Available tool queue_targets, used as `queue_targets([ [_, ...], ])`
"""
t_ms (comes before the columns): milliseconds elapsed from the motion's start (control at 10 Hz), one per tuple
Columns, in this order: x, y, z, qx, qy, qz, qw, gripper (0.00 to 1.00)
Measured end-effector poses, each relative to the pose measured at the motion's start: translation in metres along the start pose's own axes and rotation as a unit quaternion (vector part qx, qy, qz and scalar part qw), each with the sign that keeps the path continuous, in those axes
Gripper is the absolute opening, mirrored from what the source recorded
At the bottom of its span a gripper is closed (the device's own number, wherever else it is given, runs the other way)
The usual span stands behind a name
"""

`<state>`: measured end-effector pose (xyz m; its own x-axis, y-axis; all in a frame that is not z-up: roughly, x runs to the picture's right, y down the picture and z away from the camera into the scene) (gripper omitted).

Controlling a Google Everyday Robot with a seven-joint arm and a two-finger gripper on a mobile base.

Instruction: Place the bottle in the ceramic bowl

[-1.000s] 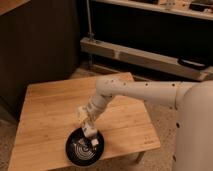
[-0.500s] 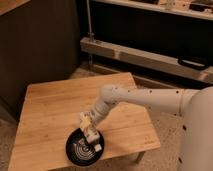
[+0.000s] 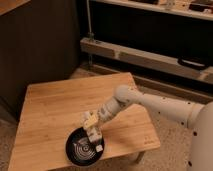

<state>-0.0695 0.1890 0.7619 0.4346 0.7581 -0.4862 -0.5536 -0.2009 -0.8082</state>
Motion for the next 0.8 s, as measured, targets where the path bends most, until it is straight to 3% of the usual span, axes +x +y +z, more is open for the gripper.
queue_targets([
  [100,-0.0004,-0.001,-0.0025,-0.017,-0.004,0.002,0.9999,0.8],
  [800,0.0002,-0.001,-0.001,-0.017,-0.002,0.001,0.9999,0.8],
])
